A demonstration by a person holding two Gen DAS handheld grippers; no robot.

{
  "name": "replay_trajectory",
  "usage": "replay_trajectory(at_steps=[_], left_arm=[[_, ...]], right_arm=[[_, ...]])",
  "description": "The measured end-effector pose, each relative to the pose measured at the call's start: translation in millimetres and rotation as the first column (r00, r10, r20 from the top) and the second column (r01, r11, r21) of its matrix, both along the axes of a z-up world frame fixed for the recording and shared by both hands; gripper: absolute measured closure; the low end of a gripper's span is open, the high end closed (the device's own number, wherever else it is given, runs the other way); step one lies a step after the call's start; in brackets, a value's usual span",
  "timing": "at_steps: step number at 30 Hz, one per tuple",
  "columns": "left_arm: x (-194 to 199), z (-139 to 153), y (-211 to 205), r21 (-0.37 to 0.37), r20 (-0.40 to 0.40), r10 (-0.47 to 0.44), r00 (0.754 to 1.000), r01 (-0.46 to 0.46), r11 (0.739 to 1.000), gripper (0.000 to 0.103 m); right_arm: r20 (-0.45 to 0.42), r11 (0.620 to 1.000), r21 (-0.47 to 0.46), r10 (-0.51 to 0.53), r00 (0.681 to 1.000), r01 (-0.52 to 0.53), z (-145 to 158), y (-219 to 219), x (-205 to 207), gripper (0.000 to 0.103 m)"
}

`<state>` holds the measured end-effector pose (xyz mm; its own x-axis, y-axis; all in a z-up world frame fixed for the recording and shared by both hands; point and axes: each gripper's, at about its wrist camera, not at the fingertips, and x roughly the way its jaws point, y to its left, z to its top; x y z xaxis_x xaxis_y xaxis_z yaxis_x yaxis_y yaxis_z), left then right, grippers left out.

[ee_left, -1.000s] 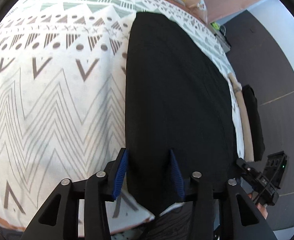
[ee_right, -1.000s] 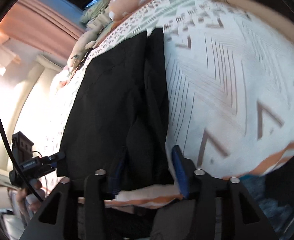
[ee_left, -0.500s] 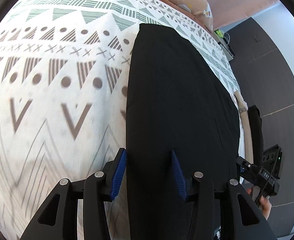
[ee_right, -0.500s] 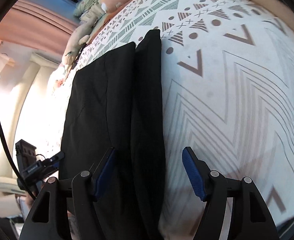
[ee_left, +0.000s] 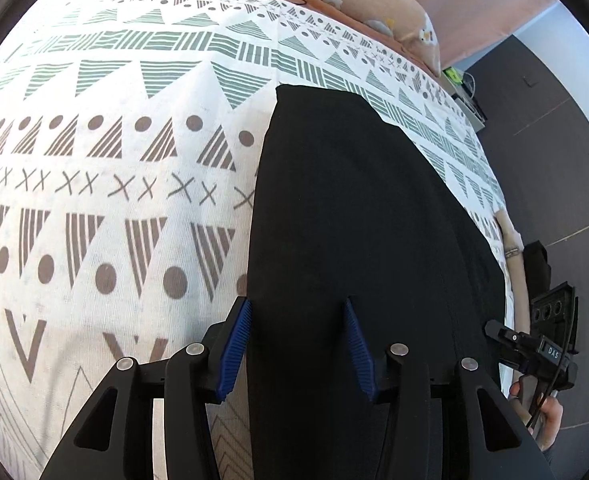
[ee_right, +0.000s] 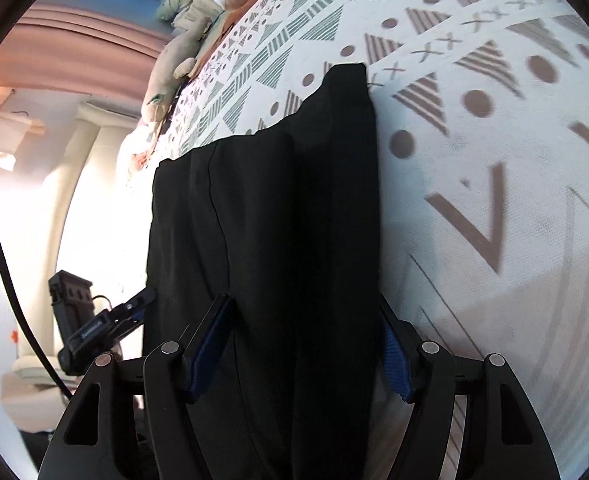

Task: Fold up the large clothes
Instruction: 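Grasp the folded jacket end with both tools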

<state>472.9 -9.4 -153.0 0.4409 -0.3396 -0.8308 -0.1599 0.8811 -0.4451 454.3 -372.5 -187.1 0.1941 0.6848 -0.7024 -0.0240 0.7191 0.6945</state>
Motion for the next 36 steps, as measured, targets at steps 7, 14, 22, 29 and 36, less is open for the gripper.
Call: replay_trajectory(at_steps=[7,14,22,29,36], left_arm=[[1,12,-18,0.013,0.019,-0.031,0.999,0.031,0.999,0.055],[5,8,-16,0.014,0.028,-0.021,0.999,0.021,1.000,0.055],[19,-11,3,-0.029,-0.006,0.015,1.000,-0.015,0.999,0.048],[36,-21,-2,-0.055,-0.060,0.003,0.998,-0.006,0.998,0.046],[15,13,-8,-0.011,0.010,-0.014,1.000,0.014,1.000,0.077]], right_arm=[[-0.020,0.999,0.019,0.027,0.999,-0.026,-4,11,21,0.034],[0.017,1.000,0.007,0.006,1.000,-0.006,-8,6,26,0.075],[0.030,0.999,0.039,-0.010,1.000,0.009,-9,-3,20,0.083],[0.014,0.999,0.041,0.011,1.000,-0.012,-10,-2,23,0.082],[0.128,0.999,-0.018,0.039,0.991,-0.037,39,17,8,0.090]])
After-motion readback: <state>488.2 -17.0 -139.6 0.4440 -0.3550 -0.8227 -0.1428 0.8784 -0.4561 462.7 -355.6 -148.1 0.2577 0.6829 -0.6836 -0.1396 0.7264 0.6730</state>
